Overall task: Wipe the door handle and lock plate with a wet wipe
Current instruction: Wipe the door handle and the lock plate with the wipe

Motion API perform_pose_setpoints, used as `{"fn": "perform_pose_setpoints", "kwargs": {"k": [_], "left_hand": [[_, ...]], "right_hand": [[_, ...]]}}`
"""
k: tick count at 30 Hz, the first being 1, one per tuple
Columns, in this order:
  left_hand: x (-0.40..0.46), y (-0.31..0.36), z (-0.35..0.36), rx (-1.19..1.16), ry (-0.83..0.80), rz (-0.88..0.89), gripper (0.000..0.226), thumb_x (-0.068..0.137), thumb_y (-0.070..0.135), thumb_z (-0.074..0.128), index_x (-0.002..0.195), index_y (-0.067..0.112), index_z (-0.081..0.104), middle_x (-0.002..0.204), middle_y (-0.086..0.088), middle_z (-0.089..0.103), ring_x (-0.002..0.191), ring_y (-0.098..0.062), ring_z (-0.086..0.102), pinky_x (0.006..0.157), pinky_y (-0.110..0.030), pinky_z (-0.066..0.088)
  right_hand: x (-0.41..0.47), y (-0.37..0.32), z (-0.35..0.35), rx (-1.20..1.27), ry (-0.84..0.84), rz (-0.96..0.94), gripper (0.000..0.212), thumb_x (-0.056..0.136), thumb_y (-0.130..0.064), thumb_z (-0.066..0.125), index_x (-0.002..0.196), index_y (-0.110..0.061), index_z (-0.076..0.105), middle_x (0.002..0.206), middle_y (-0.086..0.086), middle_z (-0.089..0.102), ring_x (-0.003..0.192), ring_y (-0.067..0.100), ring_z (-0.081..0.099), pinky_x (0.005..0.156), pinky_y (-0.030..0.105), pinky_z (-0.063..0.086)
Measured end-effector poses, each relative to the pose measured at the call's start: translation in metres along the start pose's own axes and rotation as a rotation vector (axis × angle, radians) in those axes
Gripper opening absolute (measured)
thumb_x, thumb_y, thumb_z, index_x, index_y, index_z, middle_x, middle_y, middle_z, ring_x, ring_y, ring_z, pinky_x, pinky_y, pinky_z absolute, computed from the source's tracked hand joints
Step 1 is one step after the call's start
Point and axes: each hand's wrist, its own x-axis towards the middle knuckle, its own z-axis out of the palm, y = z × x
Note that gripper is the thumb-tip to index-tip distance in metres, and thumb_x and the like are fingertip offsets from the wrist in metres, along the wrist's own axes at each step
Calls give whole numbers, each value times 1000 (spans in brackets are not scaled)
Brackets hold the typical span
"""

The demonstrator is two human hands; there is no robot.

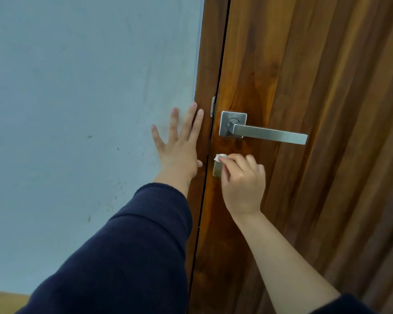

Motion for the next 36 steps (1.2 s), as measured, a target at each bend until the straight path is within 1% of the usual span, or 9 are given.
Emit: {"fn": "perform_pose_setpoints", "kwargs": {"k": [2, 4, 8, 13, 17, 22, 27, 31, 36], "left_hand": [[1, 0, 0, 4, -5, -3, 126, 82, 50, 68, 137, 28, -42, 135, 8, -55, 139, -28, -35, 109, -64, -9], [0, 1, 0, -5, -1, -3, 125, 82, 48, 69, 137, 29, -41, 137, 8, -54, 139, -28, -35, 109, -64, -8], [-1, 1, 1, -25, -5, -6, 124, 82, 46, 70, 139, 29, -40, 143, 8, -49, 140, -29, -34, 110, -63, -8], [0, 2, 0, -21, -5, -15, 126, 82, 44, 71, 138, 29, -41, 143, 9, -49, 140, -29, -34, 110, -64, -7], [-2, 3, 1, -27, 7, -28, 126, 82, 44, 71, 139, 30, -40, 146, 8, -46, 141, -30, -31, 111, -63, -5], [-1, 3, 0, -18, 3, -30, 125, 82, 43, 71, 139, 30, -39, 146, 8, -47, 141, -30, -32, 111, -63, -5], [-2, 5, 0, -9, -10, -36, 125, 82, 45, 70, 138, 30, -40, 146, 7, -47, 141, -30, -32, 111, -62, -5], [-1, 4, -2, -7, -8, -40, 125, 82, 44, 70, 138, 30, -41, 145, 8, -47, 141, -30, -32, 112, -62, -5], [-4, 7, -3, -19, -6, -44, 124, 82, 42, 71, 140, 29, -38, 147, 8, -45, 142, -30, -30, 112, -61, -3]], "right_hand": [[2, 1, 0, -42, 19, 42, 24, 92, -21, 54, 101, -12, 75, 93, 4, 73, 87, 24, 62, 65, 32, 40], [9, -3, 1, -45, 17, 63, 18, 90, -19, 61, 100, -14, 75, 92, 3, 73, 89, 25, 62, 67, 34, 41], [-7, -6, 0, -32, -60, 19, 14, 85, -15, 70, 98, -17, 75, 89, 0, 74, 86, 21, 61, 71, 34, 38], [-4, 2, 0, -71, 1, 83, 13, 84, -20, 70, 96, -16, 76, 90, 1, 74, 87, 23, 59, 75, 37, 37], [-13, -2, 2, -84, -55, 24, 9, 82, -20, 73, 90, -18, 76, 87, -1, 72, 87, 23, 58, 75, 37, 39], [-11, 9, 5, -70, 68, 14, 12, 85, -21, 68, 93, -17, 75, 91, -1, 73, 85, 22, 59, 78, 36, 35], [-23, 8, 13, -154, 19, -105, 11, 87, -20, 65, 94, -22, 73, 85, -4, 68, 86, 20, 53, 79, 39, 33], [-20, 15, 10, -154, 45, -77, 14, 90, -27, 61, 92, -22, 74, 84, -5, 69, 86, 19, 53, 80, 39, 30], [-33, 11, 11, -162, -32, -98, 7, 86, -22, 66, 86, -21, 72, 84, -5, 68, 89, 19, 51, 81, 38, 29]]}}
